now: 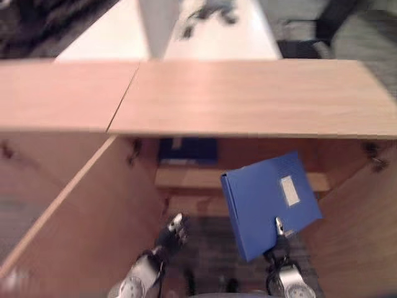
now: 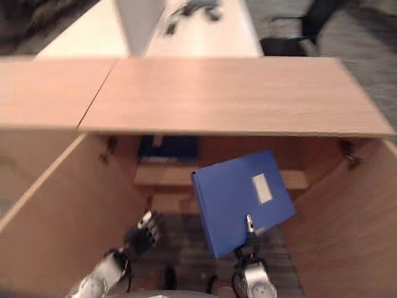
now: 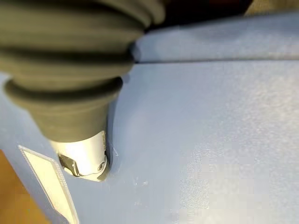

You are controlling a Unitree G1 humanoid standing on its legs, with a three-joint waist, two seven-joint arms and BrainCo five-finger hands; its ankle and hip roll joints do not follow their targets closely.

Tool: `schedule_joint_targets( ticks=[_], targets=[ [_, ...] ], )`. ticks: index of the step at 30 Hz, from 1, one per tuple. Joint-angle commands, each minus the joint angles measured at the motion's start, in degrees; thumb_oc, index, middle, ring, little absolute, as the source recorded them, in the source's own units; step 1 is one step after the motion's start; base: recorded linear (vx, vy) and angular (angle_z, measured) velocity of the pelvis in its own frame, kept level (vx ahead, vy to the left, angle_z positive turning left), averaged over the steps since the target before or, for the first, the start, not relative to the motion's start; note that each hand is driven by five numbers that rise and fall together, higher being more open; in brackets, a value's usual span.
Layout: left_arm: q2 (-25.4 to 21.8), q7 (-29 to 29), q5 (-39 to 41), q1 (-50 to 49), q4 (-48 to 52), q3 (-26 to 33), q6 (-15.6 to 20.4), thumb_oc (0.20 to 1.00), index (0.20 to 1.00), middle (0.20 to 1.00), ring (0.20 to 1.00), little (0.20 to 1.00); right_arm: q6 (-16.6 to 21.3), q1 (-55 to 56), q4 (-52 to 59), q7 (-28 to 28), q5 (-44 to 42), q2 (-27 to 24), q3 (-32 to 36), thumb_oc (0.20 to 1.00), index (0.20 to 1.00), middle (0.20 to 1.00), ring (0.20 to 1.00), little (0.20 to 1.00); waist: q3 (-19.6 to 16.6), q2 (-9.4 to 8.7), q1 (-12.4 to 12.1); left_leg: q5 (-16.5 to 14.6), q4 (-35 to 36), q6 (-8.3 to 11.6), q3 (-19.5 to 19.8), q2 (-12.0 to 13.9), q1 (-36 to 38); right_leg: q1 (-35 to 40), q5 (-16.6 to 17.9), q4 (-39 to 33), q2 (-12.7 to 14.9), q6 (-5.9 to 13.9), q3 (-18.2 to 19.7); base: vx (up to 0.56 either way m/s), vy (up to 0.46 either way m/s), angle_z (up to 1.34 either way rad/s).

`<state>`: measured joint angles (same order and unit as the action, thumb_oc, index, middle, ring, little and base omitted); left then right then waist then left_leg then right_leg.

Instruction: Put the empty folder in the office cabinet

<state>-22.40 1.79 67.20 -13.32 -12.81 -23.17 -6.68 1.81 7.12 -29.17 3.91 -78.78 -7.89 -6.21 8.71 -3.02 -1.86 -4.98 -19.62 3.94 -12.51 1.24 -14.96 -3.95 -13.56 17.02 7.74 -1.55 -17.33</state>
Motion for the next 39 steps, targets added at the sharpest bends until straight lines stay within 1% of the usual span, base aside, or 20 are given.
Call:
schedule_joint_targets(
  ticks=[1, 4, 6, 9, 11, 12, 13, 14, 15, 16, 18, 21, 23, 24, 25, 26, 28, 29, 33, 39],
  targets=[
    [-0.31, 1.28, 0.96, -0.82, 3.27, 2.21, 0.88, 1.000, 1.000, 1.000, 1.000, 1.000, 1.48, -1.93, 5.60, 2.46, 0.34, 0.14, 0.47, 0.200, 0.200, 0.200, 0.200, 0.200, -2.32, 0.72, 1.12, 5.89, 12.49, -2.78, -0.58, 0.20, 4.28, 13.37, 6.36, -18.80, -4.88, 3.60, 0.19, 0.08, 0.083, -0.26],
    [-0.31, 1.44, 0.73, -1.00, 3.15, 2.24, 0.76, 1.000, 1.000, 1.000, 1.000, 1.000, 1.32, -1.66, 5.14, 2.46, 0.61, 0.40, 0.58, 0.200, 0.200, 0.200, 0.200, 0.200, -3.00, 0.63, 1.14, 5.83, 13.89, -3.32, -0.80, -0.34, 5.07, 13.69, 6.57, -19.49, -4.70, 4.19, 0.50, 0.13, 0.135, -0.76],
    [-0.59, 1.52, -0.79, -1.14, 2.94, 2.68, 0.81, 1.000, 1.000, 1.000, 1.000, 1.000, 1.19, -1.46, 4.37, 2.30, 0.83, 1.69, 1.51, 0.200, 0.200, 0.200, 0.200, 0.200, -5.09, 0.80, 1.47, 4.63, 18.01, -5.37, -1.49, -2.17, 8.63, 13.53, 4.99, -15.31, -2.04, 6.33, 0.33, 0.30, 0.338, -0.33],
    [-0.94, 1.70, -2.08, -1.81, 3.46, 3.41, 0.90, 1.000, 1.000, 1.000, 1.000, 1.000, 1.23, -1.99, 3.88, 2.18, 1.98, 2.28, 2.03, 0.200, 0.200, 0.200, 0.200, 0.200, -5.11, 1.47, 1.51, 3.16, 21.18, -7.30, -2.14, -3.83, 12.48, 10.72, 3.45, -5.87, 1.38, 8.31, -0.50, 0.17, 0.265, 0.03],
    [-0.98, 1.48, -2.14, -2.41, 3.78, 3.72, 0.87, 1.000, 1.000, 1.000, 1.000, 1.000, 0.76, -2.00, 3.77, 2.26, 2.28, 2.57, 2.07, 0.200, 0.200, 0.200, 0.200, 0.200, -4.78, 1.63, 1.47, 2.64, 22.39, -8.11, -2.00, -4.50, 14.11, 8.27, 5.18, -1.20, 3.11, 9.25, -0.28, 0.08, 0.180, -0.17],
    [-1.16, 1.16, -2.25, -2.84, 3.91, 3.97, 0.92, 1.000, 1.000, 1.000, 1.000, 1.000, 0.43, -2.20, 3.63, 2.20, 2.24, 2.69, 1.88, 0.200, 0.200, 0.200, 0.200, 0.200, -4.12, 1.65, 1.61, 2.06, 22.93, -8.93, -2.45, -5.13, 15.32, 6.70, 9.04, 2.36, 4.87, 11.02, -0.40, 0.02, 0.271, -0.33],
    [-1.81, 0.97, -1.95, -3.55, 4.12, 4.26, 0.75, 1.000, 1.000, 1.000, 1.000, 1.000, 0.04, -2.42, 4.55, 2.07, 2.36, 2.71, 1.07, 0.200, 0.200, 0.200, 0.200, 0.200, -2.46, 2.75, 2.13, 1.53, 24.16, -10.04, -3.25, -4.99, 16.65, 1.91, 13.56, 11.65, 8.18, 12.30, -1.42, 0.04, 0.306, -0.26],
    [-2.03, 0.96, -1.72, -3.84, 4.58, 4.39, 0.68, 1.000, 1.000, 1.000, 1.000, 1.000, -0.02, -2.45, 5.42, 2.15, 2.48, 2.87, 0.88, 0.200, 0.200, 0.200, 0.200, 0.200, -2.12, 3.20, 2.18, 1.21, 24.27, -10.24, -3.49, -4.59, 16.97, 0.58, 14.05, 13.64, 9.77, 12.42, -2.67, 0.01, 0.213, -0.12],
    [-2.05, 0.93, -1.70, -3.88, 4.64, 4.41, 0.66, 1.000, 1.000, 1.000, 1.000, 1.000, -0.02, -2.41, 5.49, 2.10, 2.50, 2.88, 0.84, 0.200, 0.200, 0.200, 0.200, 0.200, -2.18, 3.14, 2.21, 1.19, 24.26, -10.29, -3.49, -4.70, 16.90, 0.38, 13.96, 13.91, 9.92, 12.47, -2.60, 0.10, 0.059, -0.05],
    [-2.90, 1.05, -1.28, -4.39, 5.68, 4.25, 0.39, 1.000, 1.000, 1.000, 1.000, 1.000, -0.41, -2.24, 7.36, 2.27, 2.00, 3.33, 0.81, 0.200, 0.200, 0.200, 0.200, 0.200, -1.87, 3.66, 2.14, 0.45, 24.41, -10.18, -3.75, -3.98, 17.07, 0.12, 13.44, 11.79, 12.62, 11.78, -5.88, 0.10, 0.002, 0.01],
    [-3.62, 1.15, -1.41, -4.45, 6.08, 3.78, 0.30, 1.000, 1.000, 1.000, 1.000, 1.000, -0.35, -2.10, 8.14, 2.35, 1.90, 3.27, 0.78, 0.200, 0.200, 0.200, 0.200, 0.200, -1.39, 3.89, 2.21, 0.37, 24.39, -10.00, -3.43, -3.64, 17.01, -0.48, 13.49, 9.95, 13.23, 11.51, -6.48, 0.08, -0.035, 0.07],
    [-4.76, 1.70, -0.61, -4.75, 6.63, 2.15, 0.05, 1.000, 1.000, 1.000, 1.000, 1.000, 0.49, -2.02, 11.42, 1.99, 1.24, 3.20, 0.79, 0.200, 0.200, 0.200, 0.200, 0.200, 0.44, 3.88, 2.42, -0.48, 23.76, -9.12, -2.14, -2.78, 16.75, -3.32, 16.17, 2.21, 14.76, 12.51, -5.70, 0.07, -0.117, -0.01],
    [-5.85, 1.83, -0.99, -3.59, 7.56, 0.74, 0.70, 1.000, 1.000, 1.000, 1.000, 1.000, 2.35, -3.08, 14.22, 0.92, 1.57, 2.60, 0.38, 0.200, 0.200, 0.200, 0.200, 0.200, 2.75, 2.87, 2.66, -1.59, 21.49, -8.52, -1.06, -2.56, 16.00, -7.02, 19.38, -0.15, 16.02, 13.52, -3.64, 0.08, -0.202, -0.04],
    [-6.22, 2.39, -1.31, -2.88, 8.48, -0.03, 1.06, 1.000, 1.000, 1.000, 1.000, 1.000, 3.69, -4.21, 15.85, 0.44, 2.41, 1.85, 0.54, 0.200, 0.200, 0.200, 0.200, 0.200, 3.63, 1.42, 2.11, -2.60, 18.42, -8.23, -0.78, -2.97, 13.91, -6.45, 19.37, -1.98, 16.39, 13.65, -5.37, 0.07, -0.185, -0.01],
    [-6.27, 2.38, -1.30, -2.82, 8.50, -0.04, 1.05, 1.000, 1.000, 1.000, 1.000, 1.000, 3.71, -4.27, 15.87, 0.39, 2.43, 1.89, 0.58, 0.200, 0.200, 0.200, 0.200, 0.200, 3.59, 1.39, 2.17, -2.76, 18.05, -8.23, -0.69, -2.94, 13.60, -6.52, 19.37, -2.00, 16.42, 13.63, -5.48, -0.10, -0.252, 0.35],
    [-7.02, 2.25, -1.61, -1.35, 9.32, -1.42, 2.16, 1.000, 1.000, 1.000, 1.000, 1.000, 5.84, -5.83, 18.06, 0.05, 3.32, 0.44, 0.73, 0.200, 0.200, 0.200, 0.200, 0.200, 5.59, 0.25, 1.94, -3.59, 11.53, -7.77, 0.71, -2.08, 7.04, -10.03, 18.82, 0.25, 17.14, 13.04, -5.88, -0.20, -0.229, 0.42],
    [-7.13, 1.85, -1.40, -0.13, 10.11, -2.04, 2.55, 1.000, 1.000, 1.000, 1.000, 1.000, 6.84, -7.52, 19.16, -0.41, 3.31, -0.08, 1.20, 0.200, 0.200, 0.200, 0.200, 0.200, 5.84, -0.03, 1.82, -4.27, 6.67, -7.75, 1.73, -1.66, 1.43, -13.19, 18.46, 2.71, 17.58, 12.62, -5.74, -0.20, -0.210, 0.54],
    [-7.06, 1.42, -1.92, 1.86, 11.20, -3.54, 3.55, 1.000, 1.000, 1.000, 1.000, 1.000, 9.26, -11.13, 20.16, -1.29, 3.52, -0.87, 1.99, 0.200, 0.200, 0.200, 0.200, 0.200, 6.50, -0.02, 1.53, -4.89, 1.23, -7.81, 3.21, -1.95, -5.75, -17.19, 17.03, 6.18, 18.20, 11.83, -6.08, -0.18, -0.170, 0.57],
    [-5.97, 1.18, -2.77, 5.26, 11.65, -5.62, 4.47, 1.000, 1.000, 1.000, 1.000, 1.000, 12.21, -16.48, 23.25, -1.79, 3.46, -2.15, 4.44, 0.200, 0.200, 0.200, 0.200, 0.200, 6.24, 1.73, 1.94, -4.93, -4.14, -7.16, 5.91, -0.97, -16.38, -24.70, 14.73, 12.58, 19.07, 11.13, -6.18, -0.13, -0.145, 0.46],
    [-6.22, 2.62, -4.11, 7.73, 11.95, -7.77, 4.01, 1.000, 1.000, 1.000, 1.000, 1.000, 13.92, -19.49, 26.11, -2.25, 4.73, -4.63, 5.40, 0.200, 0.200, 0.200, 0.200, 0.200, 6.25, 3.88, 2.08, -4.54, -7.10, -6.03, 7.80, 0.27, -22.90, -30.66, 11.16, 18.46, 18.74, 9.88, -5.35, -0.04, -0.082, 0.14]
  ],
)
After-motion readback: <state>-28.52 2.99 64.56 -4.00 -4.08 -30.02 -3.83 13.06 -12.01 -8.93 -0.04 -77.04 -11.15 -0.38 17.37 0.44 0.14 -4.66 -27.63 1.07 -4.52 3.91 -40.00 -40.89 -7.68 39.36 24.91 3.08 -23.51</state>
